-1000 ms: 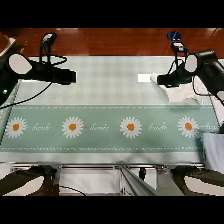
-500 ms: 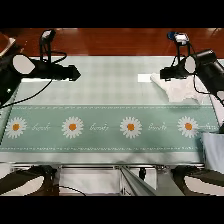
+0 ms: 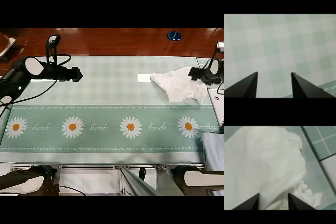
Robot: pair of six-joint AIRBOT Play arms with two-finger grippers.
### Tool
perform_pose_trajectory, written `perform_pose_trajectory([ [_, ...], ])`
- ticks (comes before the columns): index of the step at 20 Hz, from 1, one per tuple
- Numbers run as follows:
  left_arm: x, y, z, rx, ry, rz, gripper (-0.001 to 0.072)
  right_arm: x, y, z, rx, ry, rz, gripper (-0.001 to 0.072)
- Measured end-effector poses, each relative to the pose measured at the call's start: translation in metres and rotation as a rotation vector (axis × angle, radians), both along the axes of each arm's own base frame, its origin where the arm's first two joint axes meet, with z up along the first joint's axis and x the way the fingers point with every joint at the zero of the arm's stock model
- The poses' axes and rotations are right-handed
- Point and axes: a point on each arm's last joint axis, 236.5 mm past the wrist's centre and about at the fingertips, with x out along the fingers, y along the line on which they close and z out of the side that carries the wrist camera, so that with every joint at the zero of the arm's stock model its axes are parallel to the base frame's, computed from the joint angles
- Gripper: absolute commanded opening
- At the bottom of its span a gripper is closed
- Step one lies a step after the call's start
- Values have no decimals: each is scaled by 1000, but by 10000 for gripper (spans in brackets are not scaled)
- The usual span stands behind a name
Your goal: Fold the shirts.
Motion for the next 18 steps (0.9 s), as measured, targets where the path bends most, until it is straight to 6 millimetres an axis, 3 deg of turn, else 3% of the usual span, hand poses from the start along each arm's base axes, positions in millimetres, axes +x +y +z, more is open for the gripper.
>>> perform_pose_trajectory([
  [3, 3, -1, -12, 2, 17, 4, 507, -11, 2, -52, 125, 98, -27, 377],
  [4, 4, -2, -15, -3, 23, 4, 507, -14, 6, -65, 163, 126, -28, 229],
  [5, 4, -4, -18, -7, 30, 4, 507, -16, 11, -76, 199, 146, -26, 33],
  [7, 1, -8, -21, -15, 49, -2, 506, -19, 22, -86, 256, 177, 1, 37],
  [9, -3, -5, -19, -19, 77, -7, 506, -15, 36, -76, 308, 166, 48, 37],
  [11, -6, 8, -6, -21, 92, 2, 506, -2, 48, -37, 338, 106, 110, 36],
  [13, -14, 26, 16, -26, 94, 20, 506, 20, 51, 30, 306, -42, 179, 36],
  [15, -26, 41, 44, -35, 70, 42, 506, 34, 59, 110, 269, -213, 249, 36],
  [18, -67, 45, 75, -50, 31, 42, 506, 25, 88, 233, 185, -446, 382, 36],
])
